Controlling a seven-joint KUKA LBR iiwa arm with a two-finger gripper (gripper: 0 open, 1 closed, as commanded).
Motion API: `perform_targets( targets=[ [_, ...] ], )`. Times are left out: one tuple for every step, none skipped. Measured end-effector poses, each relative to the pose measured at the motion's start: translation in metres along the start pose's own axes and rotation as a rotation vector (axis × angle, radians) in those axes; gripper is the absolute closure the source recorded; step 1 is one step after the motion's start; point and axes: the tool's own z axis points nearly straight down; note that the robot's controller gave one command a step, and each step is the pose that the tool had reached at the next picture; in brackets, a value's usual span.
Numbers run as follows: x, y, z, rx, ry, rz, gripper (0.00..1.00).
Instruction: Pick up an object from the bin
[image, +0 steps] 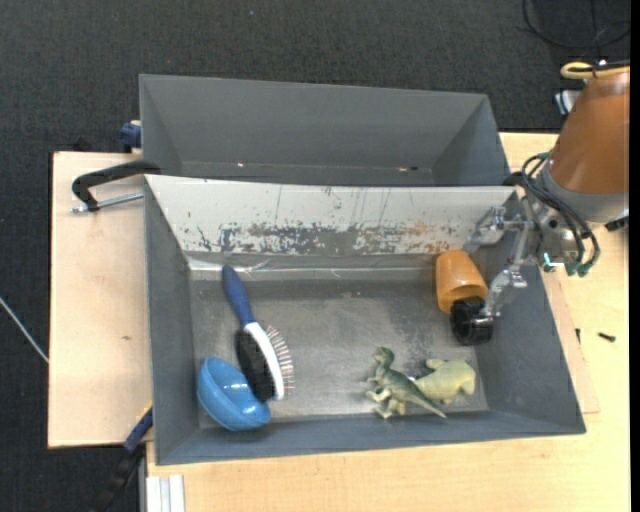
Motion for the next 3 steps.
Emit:
perform_targets(
  targets=[
    [-0.011,0.000,0.099,-0.012,-0.012,-0.234,0.00],
    [-0.011,0.001,0.097,-0.012,-0.016,-0.234,1.00],
    [-0.014,0.003,0.003,0.010,-0.016,-0.946,1.00]
  ],
)
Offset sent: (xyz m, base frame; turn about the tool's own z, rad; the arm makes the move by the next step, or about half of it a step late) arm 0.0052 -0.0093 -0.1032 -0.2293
